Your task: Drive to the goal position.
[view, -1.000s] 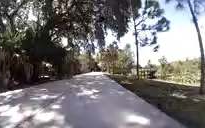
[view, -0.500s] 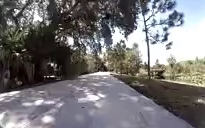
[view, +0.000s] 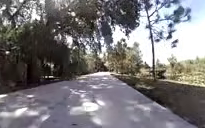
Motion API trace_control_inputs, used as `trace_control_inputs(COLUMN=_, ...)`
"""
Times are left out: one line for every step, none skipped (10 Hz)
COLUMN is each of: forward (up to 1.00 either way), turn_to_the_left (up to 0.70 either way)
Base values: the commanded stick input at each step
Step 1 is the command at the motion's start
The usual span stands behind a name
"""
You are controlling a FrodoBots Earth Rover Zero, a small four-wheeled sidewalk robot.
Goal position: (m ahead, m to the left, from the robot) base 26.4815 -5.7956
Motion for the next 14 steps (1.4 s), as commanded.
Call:
trace_control_inputs(forward=0.84, turn_to_the_left=-0.10)
trace_control_inputs(forward=0.84, turn_to_the_left=-0.01)
trace_control_inputs(forward=0.84, turn_to_the_left=0.00)
trace_control_inputs(forward=0.84, turn_to_the_left=0.00)
trace_control_inputs(forward=0.84, turn_to_the_left=0.00)
trace_control_inputs(forward=0.84, turn_to_the_left=0.00)
trace_control_inputs(forward=0.84, turn_to_the_left=0.00)
trace_control_inputs(forward=0.84, turn_to_the_left=0.00)
trace_control_inputs(forward=0.84, turn_to_the_left=0.00)
trace_control_inputs(forward=0.85, turn_to_the_left=0.00)
trace_control_inputs(forward=0.85, turn_to_the_left=0.00)
trace_control_inputs(forward=0.85, turn_to_the_left=0.00)
trace_control_inputs(forward=0.85, turn_to_the_left=0.00)
trace_control_inputs(forward=0.85, turn_to_the_left=0.00)
